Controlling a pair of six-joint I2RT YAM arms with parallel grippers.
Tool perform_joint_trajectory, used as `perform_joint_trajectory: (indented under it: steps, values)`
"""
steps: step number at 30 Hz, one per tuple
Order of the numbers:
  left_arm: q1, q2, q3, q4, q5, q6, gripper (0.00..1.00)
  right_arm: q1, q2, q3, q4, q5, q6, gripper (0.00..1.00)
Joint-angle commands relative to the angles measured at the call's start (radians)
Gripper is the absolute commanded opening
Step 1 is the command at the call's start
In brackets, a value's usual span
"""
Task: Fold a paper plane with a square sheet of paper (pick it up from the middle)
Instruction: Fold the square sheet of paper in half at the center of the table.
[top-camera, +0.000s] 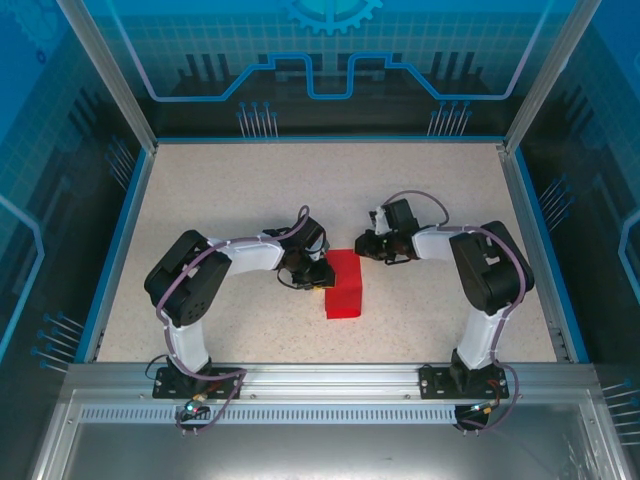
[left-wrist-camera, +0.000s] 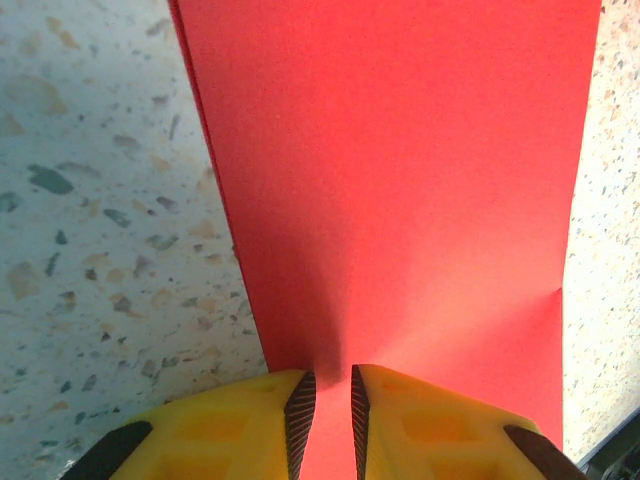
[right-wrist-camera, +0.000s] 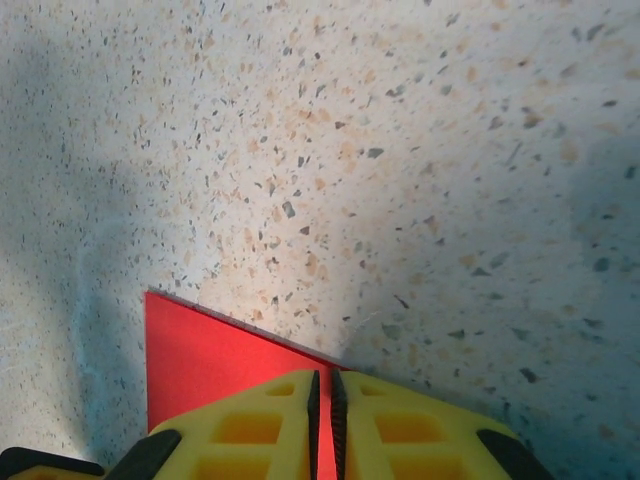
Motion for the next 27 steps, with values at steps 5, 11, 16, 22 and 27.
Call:
perform_joint_trajectory:
  steps: [5,11,16,22,27]
  values:
    - [-0.002,0.071,-0.039,-0.136,-0.134,0.025,0.24,-0.014,-0.162,-0.094,-0.016,-0.010,-0.013,0.15]
    - [-0.002,0.077,-0.027,-0.143,-0.132,0.028,0.24,0.072,-0.257,-0.190,0.000,-0.065,0.058,0.15]
    - [-0.002,0.079,-0.017,-0.151,-0.133,0.032,0.24,0.149,-0.257,-0.217,-0.020,-0.060,0.081,0.15]
    - [-0.002,0.077,-0.006,-0.161,-0.135,0.033,0.24,0.182,-0.235,-0.238,-0.053,-0.053,0.071,0.15]
    - [-0.002,0.082,-0.007,-0.159,-0.137,0.032,0.24,0.182,-0.221,-0.241,-0.120,-0.038,0.029,0.15]
